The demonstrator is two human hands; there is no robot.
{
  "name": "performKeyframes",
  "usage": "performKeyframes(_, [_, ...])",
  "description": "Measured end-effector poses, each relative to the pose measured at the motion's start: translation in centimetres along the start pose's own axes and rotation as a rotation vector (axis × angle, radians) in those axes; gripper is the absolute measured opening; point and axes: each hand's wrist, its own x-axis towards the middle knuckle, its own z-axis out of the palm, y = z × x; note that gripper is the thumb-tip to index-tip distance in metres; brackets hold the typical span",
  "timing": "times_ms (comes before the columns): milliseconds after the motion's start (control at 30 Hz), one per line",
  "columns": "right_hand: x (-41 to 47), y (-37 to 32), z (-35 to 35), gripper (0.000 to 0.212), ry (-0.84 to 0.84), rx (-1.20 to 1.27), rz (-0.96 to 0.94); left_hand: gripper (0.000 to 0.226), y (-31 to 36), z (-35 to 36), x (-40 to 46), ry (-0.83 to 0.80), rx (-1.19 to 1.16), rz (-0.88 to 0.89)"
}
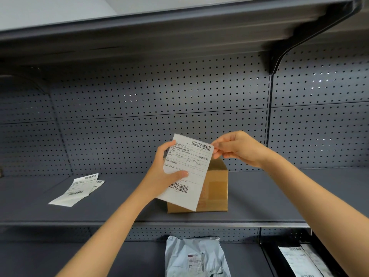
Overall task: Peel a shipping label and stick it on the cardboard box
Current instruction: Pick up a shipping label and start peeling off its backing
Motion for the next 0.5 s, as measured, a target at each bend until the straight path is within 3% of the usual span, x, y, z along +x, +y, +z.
performKeyframes(200, [0.0, 0.1, 1.1, 0.018, -0.009, 0.202, 0.000, 0.071, -0.8, 0.9, 0.7, 0.167, 0.254, 0.081])
performKeyframes(300, [0.1, 0.0, 1.8, 0.019, -0.007, 0.276, -0.015, 0.049, -0.3, 1.8, 0.6, 0.297, 0.338, 0.213])
performKeyframes(400, [0.1, -0.1, 2.6, 0.021, -0.018, 0.315, -0.037, 0.021, 1.1, 2.9, 0.6, 0.183, 0.246, 0.199])
performKeyframes(500, [0.0, -0.3, 3.3, 0.020, -0.052, 0.340, -0.060, 0.020, 2.1, 3.6, 0.7, 0.099, 0.066, 0.150])
